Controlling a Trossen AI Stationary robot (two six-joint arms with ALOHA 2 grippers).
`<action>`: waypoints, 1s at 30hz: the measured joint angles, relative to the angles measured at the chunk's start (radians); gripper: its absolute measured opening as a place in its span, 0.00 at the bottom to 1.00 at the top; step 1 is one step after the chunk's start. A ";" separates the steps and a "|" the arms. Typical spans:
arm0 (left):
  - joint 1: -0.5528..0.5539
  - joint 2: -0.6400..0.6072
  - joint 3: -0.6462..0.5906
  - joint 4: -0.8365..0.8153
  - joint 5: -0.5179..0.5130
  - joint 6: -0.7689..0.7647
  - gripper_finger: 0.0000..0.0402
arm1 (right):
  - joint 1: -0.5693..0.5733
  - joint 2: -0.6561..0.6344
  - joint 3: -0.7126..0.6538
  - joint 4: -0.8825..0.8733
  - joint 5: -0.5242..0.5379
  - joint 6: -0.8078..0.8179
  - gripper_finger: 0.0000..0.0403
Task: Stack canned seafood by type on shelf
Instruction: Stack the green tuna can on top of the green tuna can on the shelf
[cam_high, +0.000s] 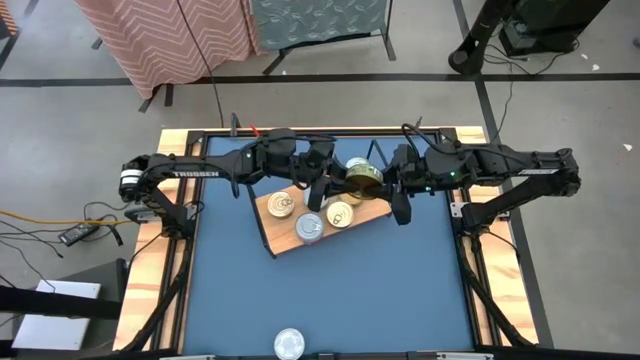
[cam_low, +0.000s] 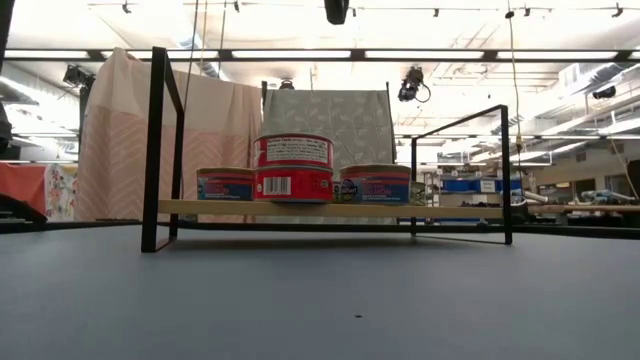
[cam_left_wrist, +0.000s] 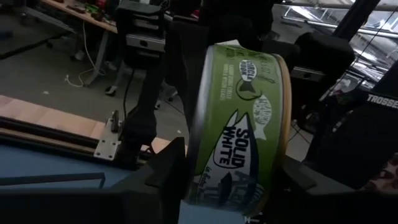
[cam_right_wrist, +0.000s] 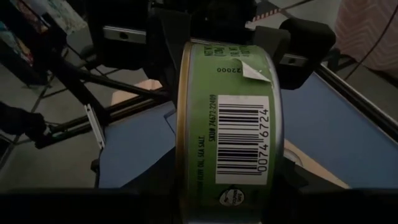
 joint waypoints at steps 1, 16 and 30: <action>0.002 0.000 0.000 -0.001 0.001 -0.001 0.41 | 0.000 0.000 0.000 0.000 0.001 0.007 0.36; 0.019 0.000 0.001 -0.035 0.023 -0.088 0.39 | 0.000 -0.001 0.000 -0.026 0.017 -0.005 0.55; 0.054 -0.004 0.001 -0.166 -0.025 -0.211 0.35 | -0.005 -0.067 0.000 -0.023 0.169 -0.072 0.57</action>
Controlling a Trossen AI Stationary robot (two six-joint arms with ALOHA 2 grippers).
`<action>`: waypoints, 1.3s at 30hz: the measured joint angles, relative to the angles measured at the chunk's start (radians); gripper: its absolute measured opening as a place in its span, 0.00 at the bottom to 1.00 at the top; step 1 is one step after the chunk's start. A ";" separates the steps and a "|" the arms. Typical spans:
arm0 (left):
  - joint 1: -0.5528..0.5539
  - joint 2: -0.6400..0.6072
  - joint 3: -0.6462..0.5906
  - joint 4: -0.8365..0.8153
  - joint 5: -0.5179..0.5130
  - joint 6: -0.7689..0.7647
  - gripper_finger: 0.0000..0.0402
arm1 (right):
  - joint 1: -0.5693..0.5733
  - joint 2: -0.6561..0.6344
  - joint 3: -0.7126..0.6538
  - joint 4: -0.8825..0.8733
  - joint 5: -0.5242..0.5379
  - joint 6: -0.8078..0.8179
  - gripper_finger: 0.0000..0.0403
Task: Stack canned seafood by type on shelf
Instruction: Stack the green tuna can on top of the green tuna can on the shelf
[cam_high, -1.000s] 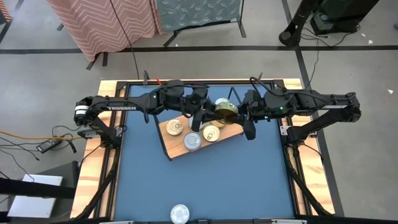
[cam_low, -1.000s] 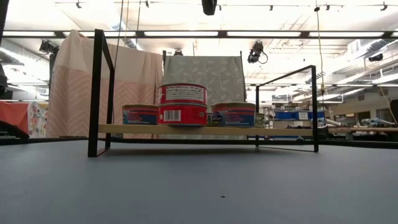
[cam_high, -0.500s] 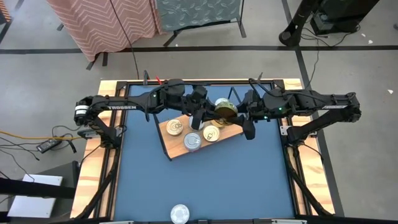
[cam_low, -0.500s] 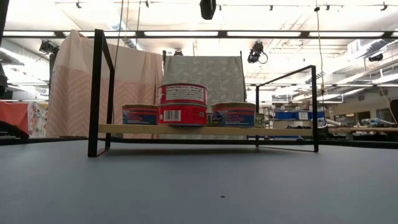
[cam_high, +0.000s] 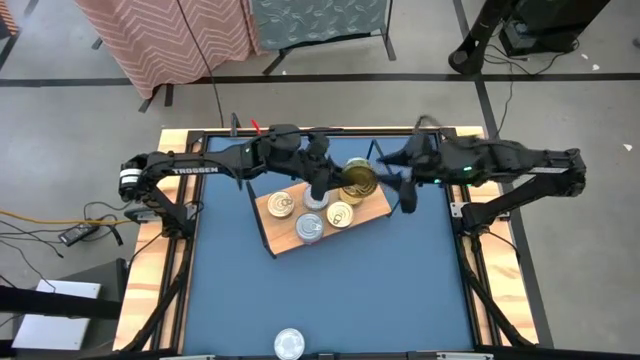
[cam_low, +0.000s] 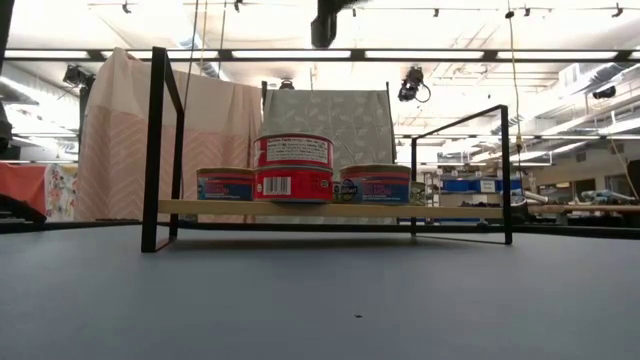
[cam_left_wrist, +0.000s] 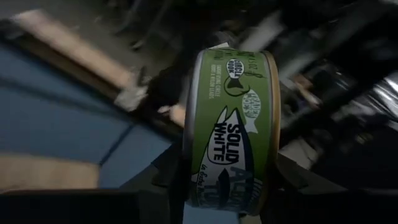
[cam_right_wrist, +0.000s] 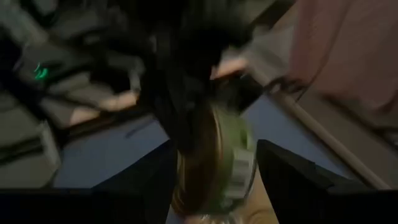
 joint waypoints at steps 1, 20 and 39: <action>0.002 0.002 -0.001 -0.016 -0.013 -0.016 0.35 | 0.000 -0.019 0.000 0.000 0.041 -0.005 0.57; 0.081 0.056 -0.268 0.192 -0.133 -0.505 0.35 | -0.001 -0.205 0.001 0.225 0.401 -0.284 0.57; 0.129 0.199 -0.254 0.160 -0.028 -0.568 0.36 | -0.001 -0.205 0.001 0.222 0.402 -0.323 0.57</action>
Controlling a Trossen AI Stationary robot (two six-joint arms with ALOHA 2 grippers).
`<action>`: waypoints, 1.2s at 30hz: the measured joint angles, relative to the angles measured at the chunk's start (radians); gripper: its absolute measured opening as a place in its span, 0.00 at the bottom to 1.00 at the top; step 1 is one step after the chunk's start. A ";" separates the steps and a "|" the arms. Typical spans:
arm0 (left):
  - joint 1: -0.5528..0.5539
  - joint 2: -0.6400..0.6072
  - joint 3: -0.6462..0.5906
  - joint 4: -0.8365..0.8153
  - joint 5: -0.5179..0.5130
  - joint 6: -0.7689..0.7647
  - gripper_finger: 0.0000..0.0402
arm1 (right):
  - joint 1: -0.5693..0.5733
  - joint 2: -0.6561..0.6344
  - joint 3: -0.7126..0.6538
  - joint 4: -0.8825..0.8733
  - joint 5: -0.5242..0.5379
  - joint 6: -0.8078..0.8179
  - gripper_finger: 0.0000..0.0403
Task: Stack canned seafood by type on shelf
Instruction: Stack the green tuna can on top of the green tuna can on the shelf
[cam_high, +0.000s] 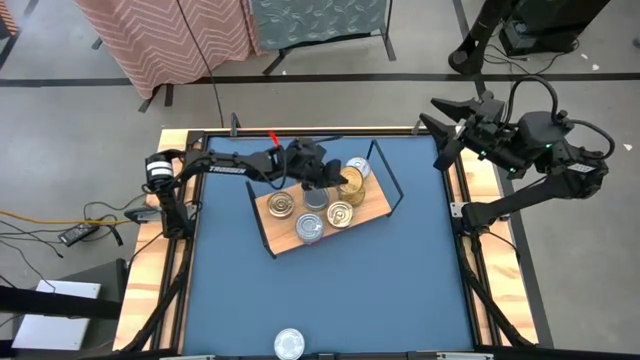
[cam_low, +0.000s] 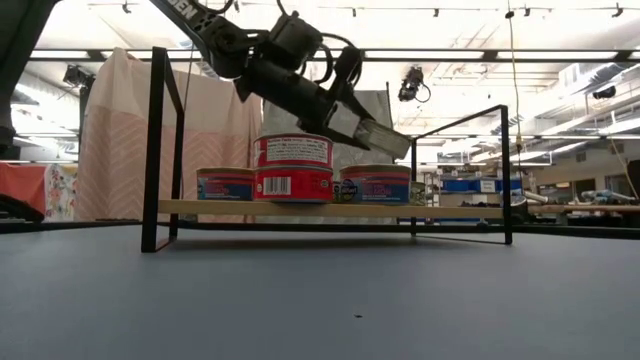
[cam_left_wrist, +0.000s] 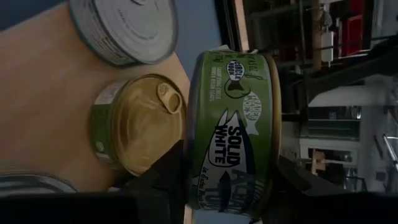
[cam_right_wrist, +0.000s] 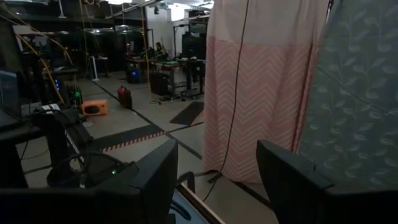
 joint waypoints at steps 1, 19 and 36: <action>0.004 0.000 0.000 -0.002 0.011 0.000 0.36 | 0.000 0.000 0.000 0.000 0.000 -0.005 0.57; 0.016 0.016 0.000 -0.031 0.110 -0.001 0.36 | 0.000 0.000 0.000 0.010 0.027 -0.029 0.57; 0.016 0.047 0.000 0.040 0.099 -0.031 0.36 | 0.000 0.001 0.000 0.024 0.026 -0.030 0.57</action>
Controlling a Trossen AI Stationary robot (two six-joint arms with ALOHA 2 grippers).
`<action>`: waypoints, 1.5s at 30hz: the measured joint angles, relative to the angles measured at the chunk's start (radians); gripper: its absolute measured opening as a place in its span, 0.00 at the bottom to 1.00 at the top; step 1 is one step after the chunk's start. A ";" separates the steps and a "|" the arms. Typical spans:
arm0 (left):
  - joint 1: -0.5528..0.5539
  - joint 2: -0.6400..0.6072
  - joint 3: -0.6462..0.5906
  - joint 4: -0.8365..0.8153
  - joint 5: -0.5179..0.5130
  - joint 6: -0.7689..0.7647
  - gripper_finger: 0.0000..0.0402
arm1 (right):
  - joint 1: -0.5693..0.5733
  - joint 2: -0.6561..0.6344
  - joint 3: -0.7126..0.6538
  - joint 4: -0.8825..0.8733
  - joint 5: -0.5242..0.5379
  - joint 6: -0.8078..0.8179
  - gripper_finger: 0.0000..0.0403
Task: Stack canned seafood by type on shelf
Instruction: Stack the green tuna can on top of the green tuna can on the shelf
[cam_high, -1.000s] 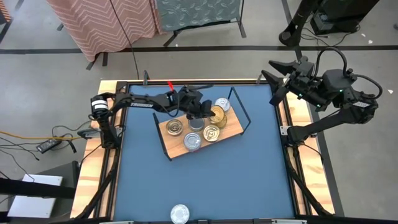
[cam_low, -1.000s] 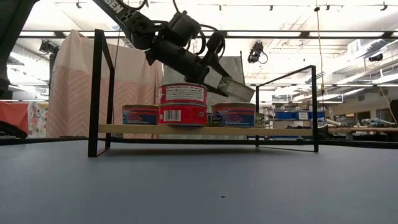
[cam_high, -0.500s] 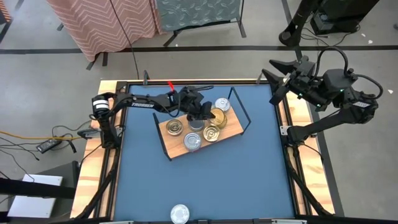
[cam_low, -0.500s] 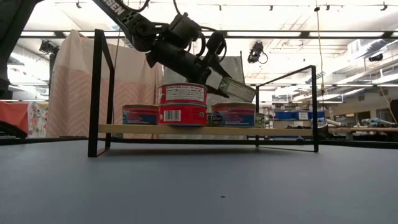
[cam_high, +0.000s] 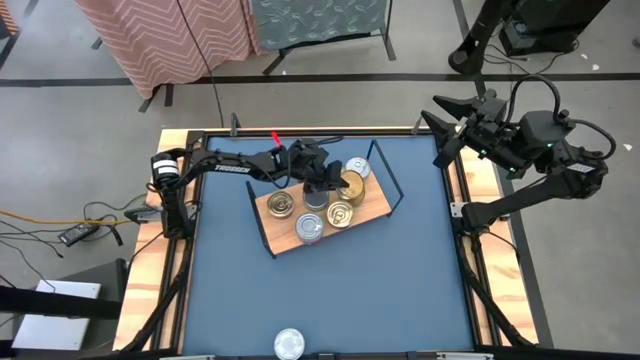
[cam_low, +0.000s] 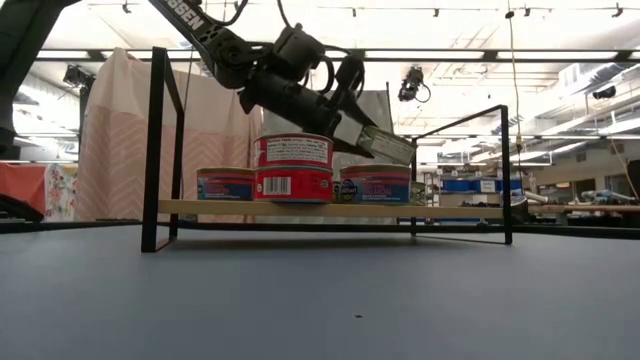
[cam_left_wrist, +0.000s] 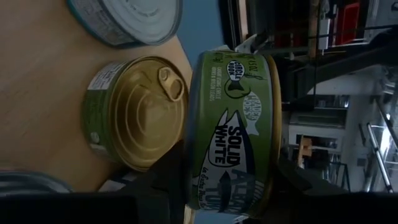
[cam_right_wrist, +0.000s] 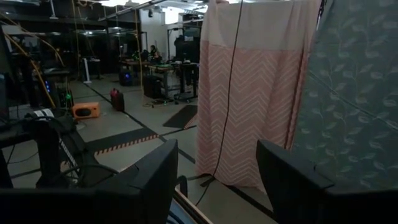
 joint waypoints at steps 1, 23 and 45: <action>0.000 0.000 0.000 0.003 -0.004 -0.001 0.36 | 0.000 0.000 0.000 0.000 0.000 0.000 0.57; -0.014 0.078 0.000 0.185 0.037 -0.131 0.39 | 0.000 0.000 0.000 0.000 0.000 0.001 0.57; 0.009 0.079 0.000 0.261 0.133 -0.074 0.44 | 0.000 0.000 0.000 0.000 0.000 0.000 0.57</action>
